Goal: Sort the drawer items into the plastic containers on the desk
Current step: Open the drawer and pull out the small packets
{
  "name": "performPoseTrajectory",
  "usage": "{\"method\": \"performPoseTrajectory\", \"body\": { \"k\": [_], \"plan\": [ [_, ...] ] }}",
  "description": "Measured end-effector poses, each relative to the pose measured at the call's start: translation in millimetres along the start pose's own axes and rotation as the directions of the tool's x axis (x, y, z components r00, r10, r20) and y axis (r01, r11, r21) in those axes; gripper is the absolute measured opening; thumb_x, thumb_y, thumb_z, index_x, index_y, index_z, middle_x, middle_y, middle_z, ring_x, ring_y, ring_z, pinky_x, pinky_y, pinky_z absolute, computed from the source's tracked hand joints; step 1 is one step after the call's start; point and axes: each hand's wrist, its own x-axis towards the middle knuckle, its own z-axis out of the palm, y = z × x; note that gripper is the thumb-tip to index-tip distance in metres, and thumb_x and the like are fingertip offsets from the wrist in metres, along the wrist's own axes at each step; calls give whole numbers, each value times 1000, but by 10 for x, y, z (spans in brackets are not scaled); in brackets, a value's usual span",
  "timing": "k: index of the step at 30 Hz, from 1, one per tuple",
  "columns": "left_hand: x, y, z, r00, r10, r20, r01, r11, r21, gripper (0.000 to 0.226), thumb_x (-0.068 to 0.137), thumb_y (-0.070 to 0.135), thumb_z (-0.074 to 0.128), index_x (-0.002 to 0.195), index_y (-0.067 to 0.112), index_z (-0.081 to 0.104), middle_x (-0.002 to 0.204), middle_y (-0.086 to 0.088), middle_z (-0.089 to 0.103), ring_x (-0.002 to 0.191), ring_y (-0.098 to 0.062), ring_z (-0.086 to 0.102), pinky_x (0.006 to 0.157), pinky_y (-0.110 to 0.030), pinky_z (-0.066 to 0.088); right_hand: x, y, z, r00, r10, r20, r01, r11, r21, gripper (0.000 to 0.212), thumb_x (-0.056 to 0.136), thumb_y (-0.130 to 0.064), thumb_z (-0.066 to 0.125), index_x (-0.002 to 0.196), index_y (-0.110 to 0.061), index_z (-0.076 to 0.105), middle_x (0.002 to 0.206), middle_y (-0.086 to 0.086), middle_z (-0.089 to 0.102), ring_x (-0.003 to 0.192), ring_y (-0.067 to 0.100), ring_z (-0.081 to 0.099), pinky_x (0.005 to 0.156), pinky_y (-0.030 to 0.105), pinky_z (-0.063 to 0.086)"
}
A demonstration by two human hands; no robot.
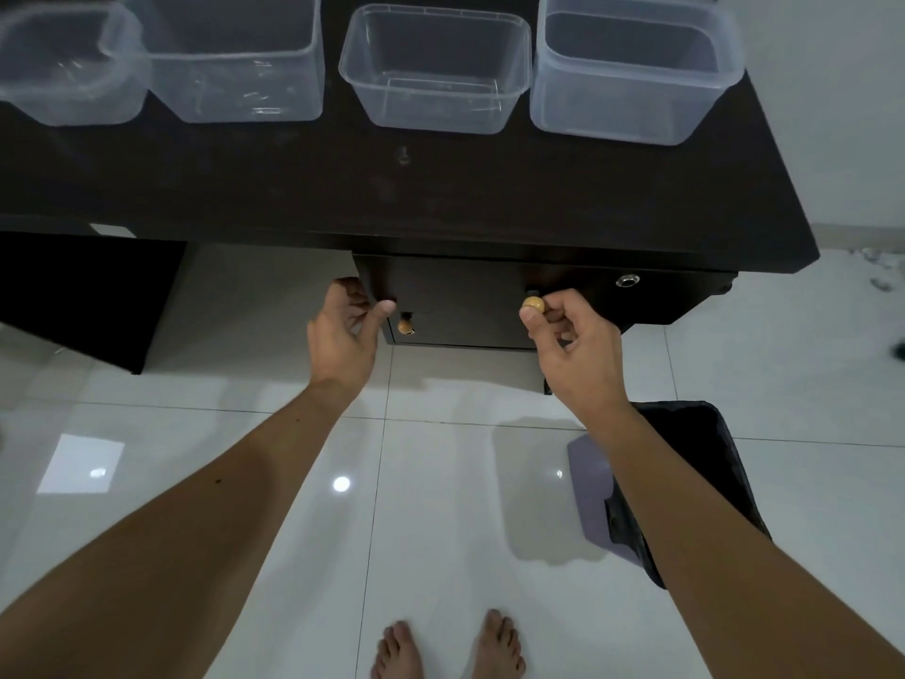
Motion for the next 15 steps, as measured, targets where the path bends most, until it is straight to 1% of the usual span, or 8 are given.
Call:
{"method": "performPoseTrajectory", "body": {
  "k": [2,3,5,7,10,12,15],
  "plan": [
    [-46,-19,-24,1000,15,1,-15,1000,-8,30,96,33,75,108,18,53,95,4,65,90,-14,65,76,-13,50,-56,-1,-1,1000,-1,-4,1,1000,4,21,100,-34,70,99,-13,69,80,-1,71,75,13,67,65,15,51],
    [-71,-35,-35,1000,19,3,-19,1000,-9,29,96,32,75,109,18,53,93,5,65,88,-13,65,76,-15,51,-91,-5,-5,1000,4,-5,-4,1000,3,21,100,-34,70,99,-13,69,79,-2,70,75,12,66,64,14,50],
    [-118,-66,-57,999,34,12,-34,999,-4,27,97,32,75,109,20,54,87,10,64,84,-12,64,78,-22,53,-160,-20,-20,1000,18,-11,-18,1000,-1,21,100,-34,70,98,-13,69,78,-4,69,74,10,65,64,11,48],
    [-150,-96,-86,999,41,20,-42,999,16,27,97,34,74,111,20,56,86,10,64,83,-15,65,79,-28,54,-215,-37,-29,999,28,-17,-28,1000,-1,21,100,-34,70,97,-13,68,77,-4,68,73,10,63,63,10,45],
    [-166,-96,-122,999,37,30,-38,999,33,28,97,35,74,114,18,59,95,3,69,91,-19,67,83,-33,57,-256,-60,-34,1000,20,-22,-21,1000,-18,21,100,-34,69,96,-14,68,76,-5,67,72,10,63,63,13,48],
    [-180,-86,-139,998,43,36,-44,999,23,26,97,34,75,113,21,59,100,2,71,94,-19,68,88,-35,56,-280,-60,-33,1000,19,-22,-19,1000,-21,21,100,-35,69,95,-14,67,75,-5,67,72,11,63,64,17,51],
    [-197,-102,-160,998,56,39,-57,998,32,25,96,33,76,112,22,60,101,3,72,96,-19,68,90,-33,55,-306,-54,-41,1000,5,-23,-6,999,-38,22,100,-36,69,93,-16,67,74,-5,66,71,12,62,64,20,52]
  ]
}}
